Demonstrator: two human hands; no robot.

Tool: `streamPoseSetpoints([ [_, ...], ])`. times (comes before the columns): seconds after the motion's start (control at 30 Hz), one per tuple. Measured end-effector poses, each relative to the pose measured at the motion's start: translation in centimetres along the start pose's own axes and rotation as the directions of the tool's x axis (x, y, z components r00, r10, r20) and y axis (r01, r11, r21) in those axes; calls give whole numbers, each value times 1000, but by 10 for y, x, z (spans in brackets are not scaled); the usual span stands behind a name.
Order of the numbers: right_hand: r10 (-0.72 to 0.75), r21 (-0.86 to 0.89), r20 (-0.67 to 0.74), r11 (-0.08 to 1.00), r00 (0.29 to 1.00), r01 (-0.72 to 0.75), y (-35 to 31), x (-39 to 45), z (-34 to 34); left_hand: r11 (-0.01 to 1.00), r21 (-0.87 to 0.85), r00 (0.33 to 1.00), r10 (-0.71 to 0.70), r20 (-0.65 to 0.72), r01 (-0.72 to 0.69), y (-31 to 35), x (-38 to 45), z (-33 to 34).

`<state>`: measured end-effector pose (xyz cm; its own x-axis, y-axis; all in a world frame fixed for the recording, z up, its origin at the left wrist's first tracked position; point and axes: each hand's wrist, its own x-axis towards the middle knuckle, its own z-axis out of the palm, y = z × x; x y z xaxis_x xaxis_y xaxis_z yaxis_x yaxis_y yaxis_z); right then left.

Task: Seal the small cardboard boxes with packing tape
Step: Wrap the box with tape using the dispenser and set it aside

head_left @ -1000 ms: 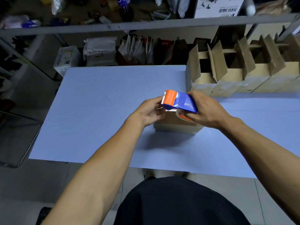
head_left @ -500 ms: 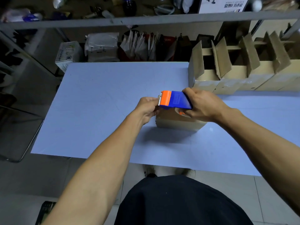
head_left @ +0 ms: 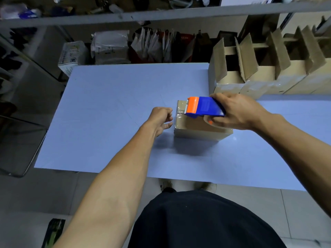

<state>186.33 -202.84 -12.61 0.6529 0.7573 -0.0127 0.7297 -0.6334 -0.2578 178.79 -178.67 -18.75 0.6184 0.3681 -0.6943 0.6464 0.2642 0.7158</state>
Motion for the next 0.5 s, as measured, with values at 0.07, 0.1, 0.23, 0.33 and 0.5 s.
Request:
streamPoseSetpoints([
  [0.07,-12,-3,-3,1000,1000,11,-1,0,3,1000,-7,1000,-24,-13,24,-3,4,4],
  [0.1,-17,-5,-4,1000,1000,17,-2,1,4,1000,-6,999,-29,-19,29,-4,6,5],
  [0.23,-20,-27,-12,999,1000,20,-7,3,9,998,65,1000,15,-7,-15,-17,9,12],
  [0.33,-10,-48,-16,999,1000,10,-8,7,9,995,72,997,69,-31,-67,-28,14,19],
  [0.5,8,-61,-38,998,999,-11,-9,9,11,995,7,986,103,-134,-103,-40,20,29],
])
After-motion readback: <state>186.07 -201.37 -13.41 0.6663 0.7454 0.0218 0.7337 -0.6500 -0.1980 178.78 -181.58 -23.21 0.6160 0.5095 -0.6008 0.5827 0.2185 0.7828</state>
